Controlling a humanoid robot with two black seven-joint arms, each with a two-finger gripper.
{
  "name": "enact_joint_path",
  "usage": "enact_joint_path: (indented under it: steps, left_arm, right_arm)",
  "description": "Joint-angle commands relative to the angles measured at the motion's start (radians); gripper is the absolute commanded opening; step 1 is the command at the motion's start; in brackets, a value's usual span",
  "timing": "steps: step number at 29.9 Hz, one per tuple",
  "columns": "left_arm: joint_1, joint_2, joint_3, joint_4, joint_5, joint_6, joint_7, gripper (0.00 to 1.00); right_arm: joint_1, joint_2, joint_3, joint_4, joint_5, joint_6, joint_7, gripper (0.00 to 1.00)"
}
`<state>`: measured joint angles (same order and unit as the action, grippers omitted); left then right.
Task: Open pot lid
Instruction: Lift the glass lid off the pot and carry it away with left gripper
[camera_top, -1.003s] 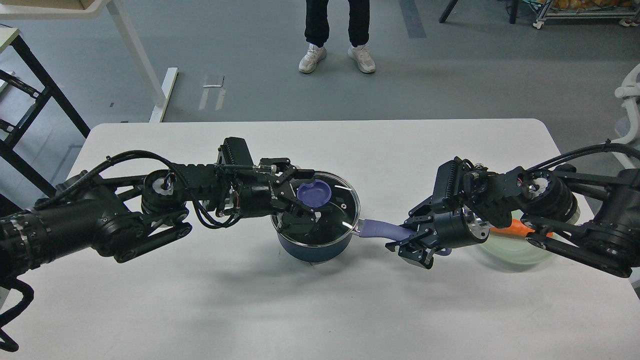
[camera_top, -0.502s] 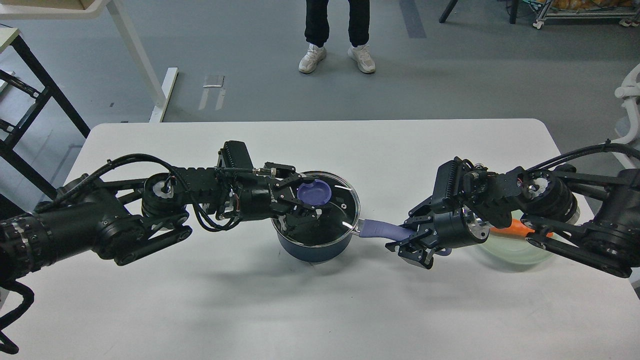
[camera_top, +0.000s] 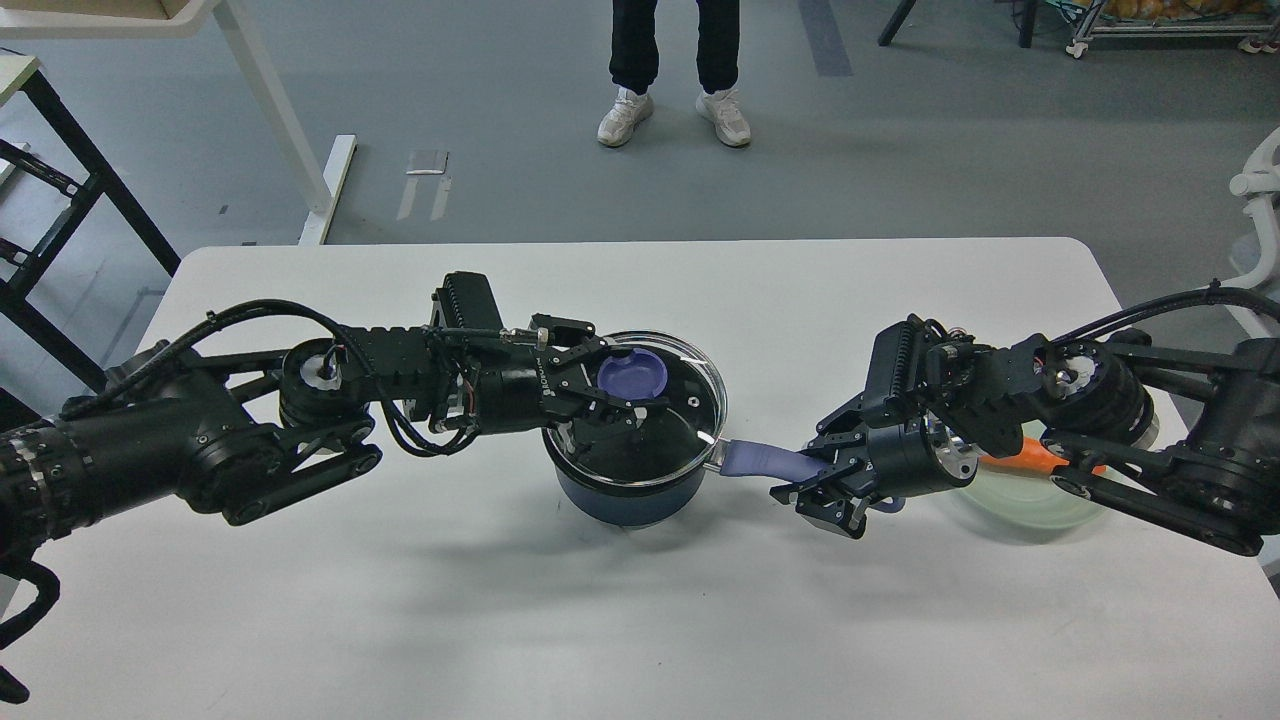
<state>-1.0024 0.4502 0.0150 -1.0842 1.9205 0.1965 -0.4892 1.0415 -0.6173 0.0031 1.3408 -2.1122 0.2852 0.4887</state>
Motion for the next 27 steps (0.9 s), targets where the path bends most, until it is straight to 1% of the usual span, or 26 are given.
enact_joint_path:
  steps: [1,4,9,11,14,17,20,23,27]
  left_arm:
    - [-0.030,0.093,-0.003,-0.060,-0.044,0.001,0.000,0.22]
    - [-0.042,0.186,-0.003,-0.100,-0.089,0.009,0.000,0.22]
    - [-0.027,0.353,0.014,-0.126,-0.098,0.075,0.000,0.23]
    - [0.002,0.425,0.029,-0.143,-0.100,0.107,0.000,0.23]
    - [0.077,0.490,0.045,-0.151,-0.100,0.156,0.000,0.23]
    - [0.152,0.527,0.046,-0.152,-0.100,0.179,0.000,0.23]
    - [0.221,0.530,0.046,-0.152,-0.101,0.190,0.000,0.23]
    - [0.261,0.521,0.046,-0.143,-0.103,0.222,0.000,0.23]
    - [0.292,0.498,0.045,-0.106,-0.113,0.227,0.000,0.24]
  right_arm:
    - [0.000,-0.001,0.000,0.000,0.000,0.000,0.000,0.34]
    - [0.000,-0.001,0.000,0.000,0.000,0.000,0.000,0.34]
    - [0.000,-0.001,0.000,0.000,0.000,0.000,0.000,0.34]
    - [0.000,-0.001,0.000,0.000,0.000,0.000,0.000,0.34]
    - [0.000,-0.001,0.000,0.000,0.000,0.000,0.000,0.34]
    - [0.000,-0.002,0.000,0.000,0.000,0.000,0.000,0.34]
    - [0.000,-0.002,0.000,0.000,0.000,0.000,0.000,0.34]
    - [0.000,-0.002,0.000,0.001,0.000,0.000,0.000,0.34]
    - [0.000,-0.002,0.000,0.001,0.000,0.000,0.000,0.34]
